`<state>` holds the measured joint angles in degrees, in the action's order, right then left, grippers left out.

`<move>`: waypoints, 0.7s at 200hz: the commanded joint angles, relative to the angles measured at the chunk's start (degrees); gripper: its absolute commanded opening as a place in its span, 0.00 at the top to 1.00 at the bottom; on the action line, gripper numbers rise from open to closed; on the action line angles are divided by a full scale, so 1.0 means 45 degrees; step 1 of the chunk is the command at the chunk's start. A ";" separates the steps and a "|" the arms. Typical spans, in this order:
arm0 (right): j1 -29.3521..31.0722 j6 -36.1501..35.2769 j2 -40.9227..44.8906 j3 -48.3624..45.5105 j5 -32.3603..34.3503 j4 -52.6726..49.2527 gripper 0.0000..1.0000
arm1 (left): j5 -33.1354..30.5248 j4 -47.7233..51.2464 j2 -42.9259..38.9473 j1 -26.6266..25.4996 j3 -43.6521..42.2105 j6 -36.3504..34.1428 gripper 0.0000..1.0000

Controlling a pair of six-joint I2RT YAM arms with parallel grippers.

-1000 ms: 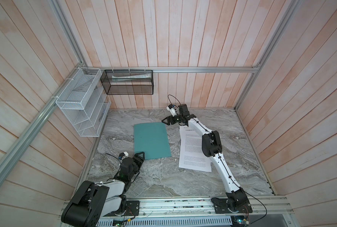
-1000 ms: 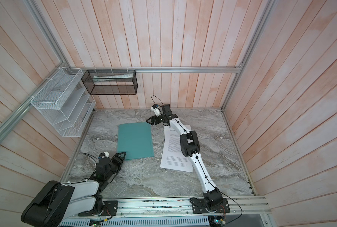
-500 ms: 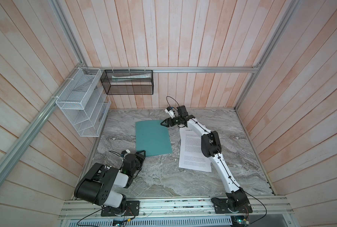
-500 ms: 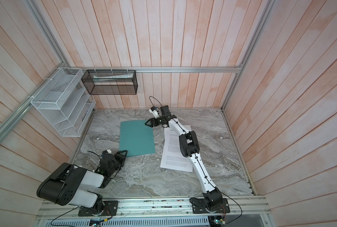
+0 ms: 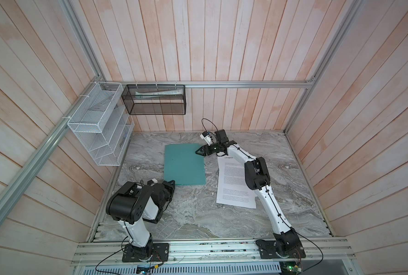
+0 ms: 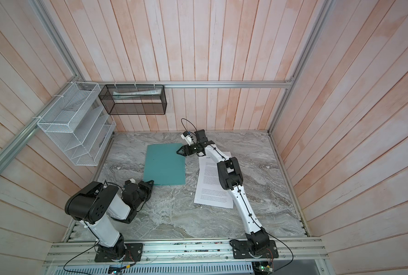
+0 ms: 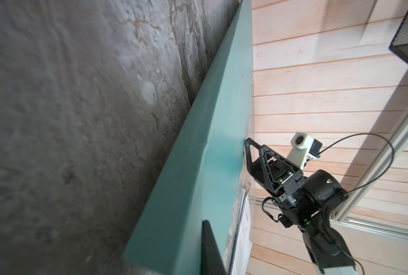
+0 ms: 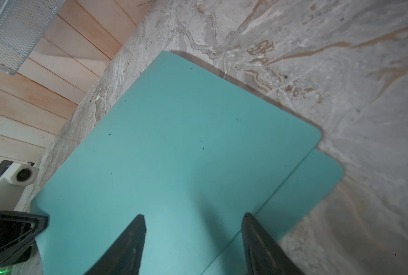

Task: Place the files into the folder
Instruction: 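Grasp the top cover edge of the teal folder with the right gripper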

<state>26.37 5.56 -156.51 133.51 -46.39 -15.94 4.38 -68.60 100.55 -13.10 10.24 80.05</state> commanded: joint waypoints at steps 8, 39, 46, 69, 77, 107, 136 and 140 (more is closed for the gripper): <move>-0.0118 0.2063 0.2254 -0.2839 -0.0169 0.1504 0.37 | 0.0651 -0.0157 -0.0807 0.0124 -0.0261 0.0135 1.00; -0.0124 0.4992 0.5814 -0.8609 0.0932 0.5733 0.35 | 0.1304 0.0574 -0.2510 0.0119 -0.0743 0.0618 1.00; -0.0125 0.5410 0.6381 -0.9530 0.0992 0.6199 0.35 | 0.1377 0.0951 -0.3010 0.0120 -0.0841 0.0668 1.00; -0.0062 0.6813 0.7924 -1.2399 0.0953 0.7981 0.35 | 0.1472 0.2567 -0.4968 0.0080 -0.1038 0.0678 1.00; -0.0053 0.7303 0.8316 -1.3200 0.0877 0.8576 0.35 | 0.1446 0.3103 -0.5706 0.0061 -0.1112 0.0645 1.00; 0.0183 0.7936 0.8969 -1.4665 0.0335 0.9258 0.35 | 0.1168 0.5551 -0.8433 0.0061 -0.1163 0.0360 1.00; 0.0648 0.9025 0.8880 -1.5511 -0.0305 1.0553 0.37 | 0.1150 0.7011 -1.0026 0.0041 -0.1104 0.0112 1.00; 0.0700 0.9282 0.8820 -1.5628 -0.0410 1.0867 0.37 | 0.1158 0.7118 -1.0119 0.0042 -0.1116 0.0091 1.00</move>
<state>27.59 40.77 -116.84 65.34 -44.58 24.47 9.58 -43.94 58.26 -12.80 5.41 82.30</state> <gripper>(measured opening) 0.642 0.042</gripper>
